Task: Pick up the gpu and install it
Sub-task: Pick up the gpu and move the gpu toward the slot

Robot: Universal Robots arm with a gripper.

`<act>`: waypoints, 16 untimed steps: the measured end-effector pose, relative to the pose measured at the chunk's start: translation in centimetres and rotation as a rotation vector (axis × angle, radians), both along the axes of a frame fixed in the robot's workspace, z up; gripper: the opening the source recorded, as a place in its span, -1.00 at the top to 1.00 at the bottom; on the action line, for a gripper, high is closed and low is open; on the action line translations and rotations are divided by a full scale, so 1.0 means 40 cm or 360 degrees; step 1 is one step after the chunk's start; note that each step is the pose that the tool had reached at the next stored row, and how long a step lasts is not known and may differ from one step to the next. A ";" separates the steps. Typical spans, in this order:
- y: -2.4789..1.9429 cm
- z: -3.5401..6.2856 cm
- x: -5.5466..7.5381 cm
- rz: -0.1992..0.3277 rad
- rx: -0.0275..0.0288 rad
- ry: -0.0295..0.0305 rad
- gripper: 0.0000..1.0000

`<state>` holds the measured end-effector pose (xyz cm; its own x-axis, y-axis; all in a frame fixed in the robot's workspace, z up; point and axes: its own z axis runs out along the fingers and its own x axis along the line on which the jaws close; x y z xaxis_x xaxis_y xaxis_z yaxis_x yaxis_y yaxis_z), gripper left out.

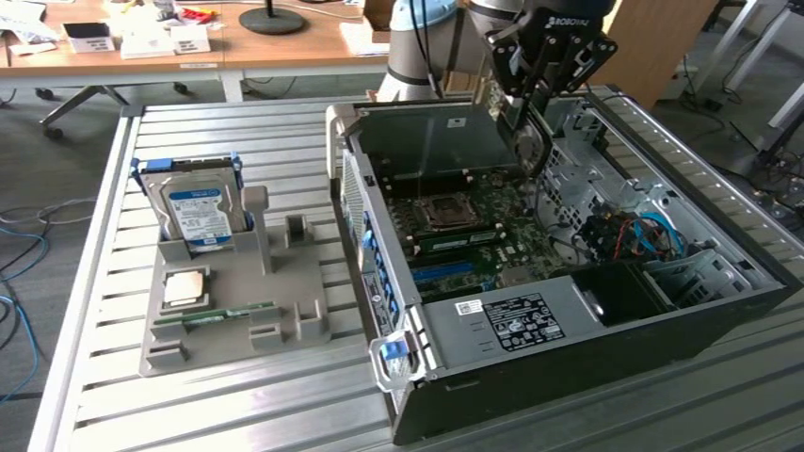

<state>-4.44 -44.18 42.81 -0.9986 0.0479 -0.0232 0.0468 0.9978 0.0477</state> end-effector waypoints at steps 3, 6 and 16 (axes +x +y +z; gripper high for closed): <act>0.000 0.000 0.024 0.0000 -0.00001 0.00000 0.47; 0.000 0.000 0.047 0.0000 0.00002 -0.00001 0.47; 0.000 0.000 0.095 0.0000 0.00000 0.00000 0.47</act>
